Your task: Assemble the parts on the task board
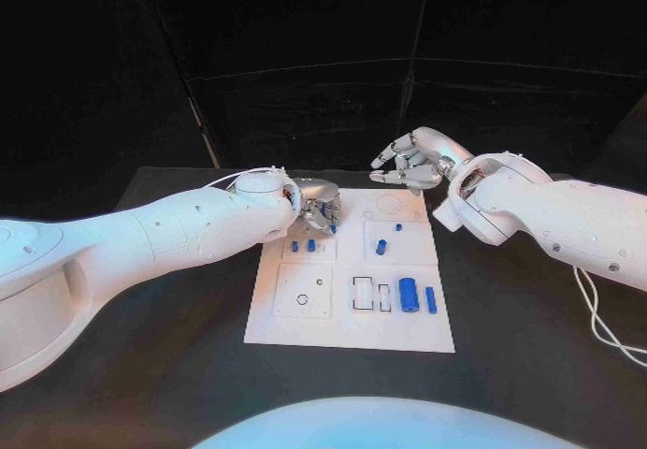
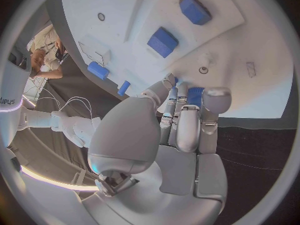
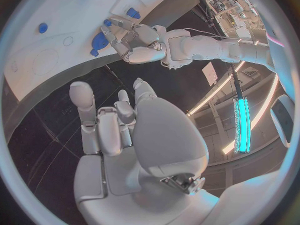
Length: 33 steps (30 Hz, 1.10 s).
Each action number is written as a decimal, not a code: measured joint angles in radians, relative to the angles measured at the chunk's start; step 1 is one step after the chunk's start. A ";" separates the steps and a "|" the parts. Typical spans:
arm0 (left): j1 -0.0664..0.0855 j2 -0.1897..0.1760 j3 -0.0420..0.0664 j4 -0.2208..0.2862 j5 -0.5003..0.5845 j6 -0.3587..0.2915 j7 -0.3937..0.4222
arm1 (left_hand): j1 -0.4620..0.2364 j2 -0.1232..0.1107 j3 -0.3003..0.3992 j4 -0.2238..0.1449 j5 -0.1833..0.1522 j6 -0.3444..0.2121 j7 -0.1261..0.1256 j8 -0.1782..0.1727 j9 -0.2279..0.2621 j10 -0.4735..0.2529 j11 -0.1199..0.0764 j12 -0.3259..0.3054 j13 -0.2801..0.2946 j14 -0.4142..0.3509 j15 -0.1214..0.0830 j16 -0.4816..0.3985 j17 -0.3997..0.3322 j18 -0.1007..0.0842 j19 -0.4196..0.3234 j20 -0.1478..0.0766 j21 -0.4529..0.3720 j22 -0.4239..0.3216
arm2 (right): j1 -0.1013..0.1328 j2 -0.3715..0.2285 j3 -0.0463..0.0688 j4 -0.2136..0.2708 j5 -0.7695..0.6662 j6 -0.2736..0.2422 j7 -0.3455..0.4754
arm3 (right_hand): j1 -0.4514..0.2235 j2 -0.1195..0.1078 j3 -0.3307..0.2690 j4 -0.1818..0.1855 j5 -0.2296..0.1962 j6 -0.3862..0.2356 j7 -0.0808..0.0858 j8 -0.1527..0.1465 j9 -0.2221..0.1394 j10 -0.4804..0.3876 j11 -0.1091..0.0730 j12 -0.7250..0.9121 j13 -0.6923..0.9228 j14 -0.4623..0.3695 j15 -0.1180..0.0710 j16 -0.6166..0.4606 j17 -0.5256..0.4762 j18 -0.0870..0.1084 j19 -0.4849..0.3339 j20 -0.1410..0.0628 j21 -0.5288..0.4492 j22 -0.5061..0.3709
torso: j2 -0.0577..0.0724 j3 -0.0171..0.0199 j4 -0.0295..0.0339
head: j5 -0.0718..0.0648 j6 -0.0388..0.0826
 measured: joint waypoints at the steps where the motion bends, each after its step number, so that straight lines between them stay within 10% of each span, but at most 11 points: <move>1: 0.000 0.001 0.000 0.000 0.000 0.001 0.000 | 0.000 0.000 0.001 -0.001 0.000 0.000 0.000 0.000 0.000 0.000 0.000 0.000 -0.001 0.000 0.000 0.000 -0.001 0.000 0.000 0.000 0.000 0.001 | 0.000 0.000 0.000 0.000 0.000 0.000 0.000 | 0.000 0.000 0.001 0.001 0.000 0.000 0.000 0.000 0.000 0.000 0.000 0.000 0.000 0.000 0.000 0.000 0.000 0.000 0.000 0.000 0.000 0.000 | 0.000 0.0000 0.0000 | 0.000 0.000; 33: 0.001 0.014 0.002 -0.016 -0.001 0.017 -0.007 | -0.002 -0.002 0.083 -0.016 0.000 0.042 0.001 -0.012 -0.008 0.054 -0.005 -0.026 -0.008 0.003 -0.003 0.004 -0.008 0.000 0.000 0.000 0.019 0.026 | 0.000 0.002 0.000 0.000 0.000 0.000 0.000 | 0.009 -0.001 0.003 0.003 0.000 0.000 0.000 0.000 0.000 0.000 0.000 0.000 0.001 0.000 0.000 0.000 0.001 0.000 0.000 0.000 0.000 0.000 | 0.000 0.0001 0.0000 | -0.006 -0.001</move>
